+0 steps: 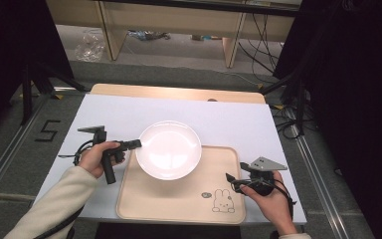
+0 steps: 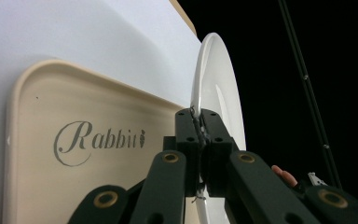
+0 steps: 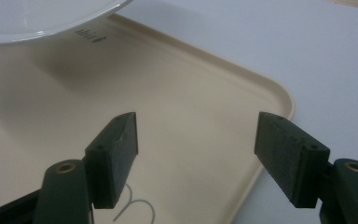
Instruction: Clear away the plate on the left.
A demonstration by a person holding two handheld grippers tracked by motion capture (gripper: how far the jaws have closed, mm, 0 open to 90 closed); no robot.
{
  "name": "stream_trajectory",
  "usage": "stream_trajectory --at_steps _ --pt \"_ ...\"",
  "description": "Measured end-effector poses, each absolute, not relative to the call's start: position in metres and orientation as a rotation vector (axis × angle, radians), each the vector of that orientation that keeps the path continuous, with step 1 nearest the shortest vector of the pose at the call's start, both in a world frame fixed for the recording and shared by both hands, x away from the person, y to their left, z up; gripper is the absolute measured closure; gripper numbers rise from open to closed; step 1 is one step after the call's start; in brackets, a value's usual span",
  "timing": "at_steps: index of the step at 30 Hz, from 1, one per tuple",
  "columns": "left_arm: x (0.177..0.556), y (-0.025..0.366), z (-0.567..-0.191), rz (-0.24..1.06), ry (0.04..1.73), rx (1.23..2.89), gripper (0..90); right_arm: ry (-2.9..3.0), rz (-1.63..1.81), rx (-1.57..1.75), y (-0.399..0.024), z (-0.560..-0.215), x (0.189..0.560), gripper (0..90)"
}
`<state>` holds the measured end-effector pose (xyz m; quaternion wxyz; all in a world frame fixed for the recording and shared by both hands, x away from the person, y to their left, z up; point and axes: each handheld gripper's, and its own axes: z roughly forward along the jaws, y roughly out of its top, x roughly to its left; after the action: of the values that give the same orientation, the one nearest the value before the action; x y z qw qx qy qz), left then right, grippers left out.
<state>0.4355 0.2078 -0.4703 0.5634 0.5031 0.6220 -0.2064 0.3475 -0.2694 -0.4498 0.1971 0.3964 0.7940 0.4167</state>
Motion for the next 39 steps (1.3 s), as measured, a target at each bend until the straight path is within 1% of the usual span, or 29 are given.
stream_trajectory --at_steps 14,39 --pt "0.432 0.2 -0.473 -0.527 1.469 1.208 86.8 2.225 1.172 1.116 -0.269 -0.45 0.347 31.0" --pt "0.429 0.187 -0.482 -0.556 1.491 1.275 86.6 2.229 1.17 1.117 -0.269 -0.45 0.347 30.9"
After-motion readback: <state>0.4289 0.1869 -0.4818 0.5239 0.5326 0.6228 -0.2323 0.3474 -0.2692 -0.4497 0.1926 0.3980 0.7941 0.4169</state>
